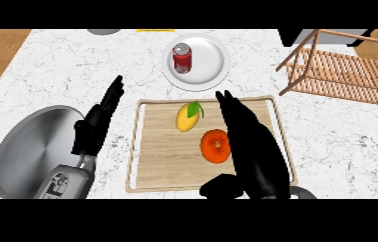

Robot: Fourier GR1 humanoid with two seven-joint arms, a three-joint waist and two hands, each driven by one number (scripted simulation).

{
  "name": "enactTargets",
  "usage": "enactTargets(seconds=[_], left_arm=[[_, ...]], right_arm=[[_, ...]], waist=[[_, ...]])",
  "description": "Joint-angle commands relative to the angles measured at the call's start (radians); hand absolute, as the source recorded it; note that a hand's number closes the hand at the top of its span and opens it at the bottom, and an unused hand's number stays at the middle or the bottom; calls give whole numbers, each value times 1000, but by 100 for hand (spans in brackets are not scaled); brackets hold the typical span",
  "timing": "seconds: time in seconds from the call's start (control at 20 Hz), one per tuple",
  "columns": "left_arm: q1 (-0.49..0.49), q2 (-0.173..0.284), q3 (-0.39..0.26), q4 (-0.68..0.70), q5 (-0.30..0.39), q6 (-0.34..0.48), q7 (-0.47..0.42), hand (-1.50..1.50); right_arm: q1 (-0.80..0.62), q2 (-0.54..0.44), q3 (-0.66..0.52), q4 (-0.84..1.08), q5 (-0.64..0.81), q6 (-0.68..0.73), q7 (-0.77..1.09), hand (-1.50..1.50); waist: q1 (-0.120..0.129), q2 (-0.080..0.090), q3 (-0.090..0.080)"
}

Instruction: Pick the squash from the tray and place it in the tiered shelf

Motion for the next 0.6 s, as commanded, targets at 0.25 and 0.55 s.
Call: enactTargets(seconds=[0.25,0.55], left_arm=[[-19,-16,23,16,-3,-29,7,0],[32,-9,46,-15,-9,-57,-30,0]], right_arm=[[14,127,8,153,110,19,88,-150],[51,95,-69,86,93,113,46,-150]], waist=[[3,2,0],[1,1,0]])
